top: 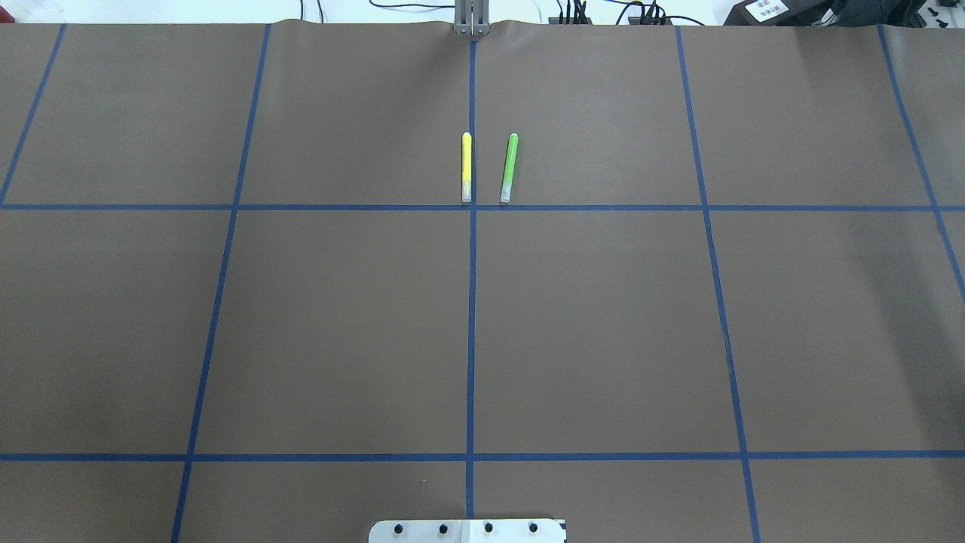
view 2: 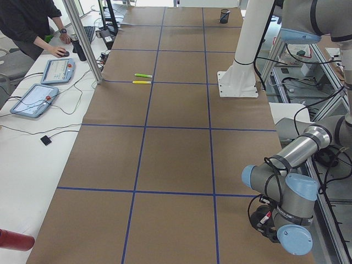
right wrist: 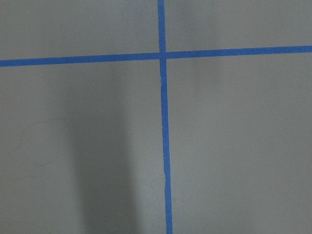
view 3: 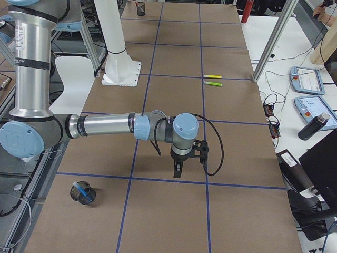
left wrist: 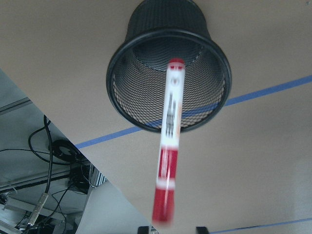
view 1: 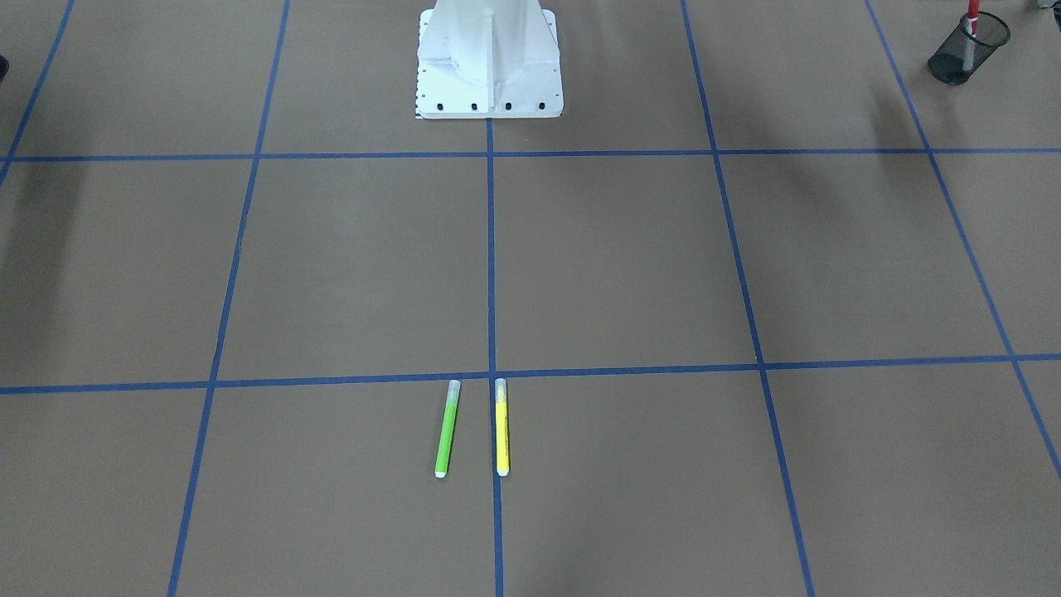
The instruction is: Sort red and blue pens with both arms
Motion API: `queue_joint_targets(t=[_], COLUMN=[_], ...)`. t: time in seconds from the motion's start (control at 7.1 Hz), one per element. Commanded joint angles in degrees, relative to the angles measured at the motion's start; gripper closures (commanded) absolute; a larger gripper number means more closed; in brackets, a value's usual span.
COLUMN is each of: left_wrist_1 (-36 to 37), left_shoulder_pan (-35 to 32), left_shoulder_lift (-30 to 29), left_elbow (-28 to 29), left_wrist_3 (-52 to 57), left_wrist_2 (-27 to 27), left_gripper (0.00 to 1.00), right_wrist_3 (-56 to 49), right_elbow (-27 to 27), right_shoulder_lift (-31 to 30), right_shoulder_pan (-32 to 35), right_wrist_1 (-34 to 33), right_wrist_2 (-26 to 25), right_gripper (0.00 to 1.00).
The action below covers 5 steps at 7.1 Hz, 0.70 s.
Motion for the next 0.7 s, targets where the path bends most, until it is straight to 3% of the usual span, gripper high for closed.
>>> queue_joint_targets(t=[0.0, 0.42, 0.56], left_wrist_1=[-0.5, -7.9, -14.3], left_shoulder_pan=[-0.1, -0.1, 0.2], left_shoulder_lift=[-2.7, -14.0, -16.9], left_elbow=[0.0, -1.5, -2.9], left_wrist_3=[-0.1, -0.1, -0.1], left_wrist_2=[0.1, 0.1, 0.2], left_gripper=[0.00, 0.00, 0.00], right_wrist_3=[-0.8, -0.6, -0.2], right_elbow=[0.2, 0.2, 1.3], right_shoulder_lift=[0.2, 0.2, 0.2], right_shoulder_pan=[0.0, -0.4, -0.4], right_wrist_1=[-0.1, 0.1, 1.0], right_wrist_2=[0.1, 0.1, 0.1], right_gripper=[0.00, 0.00, 0.00])
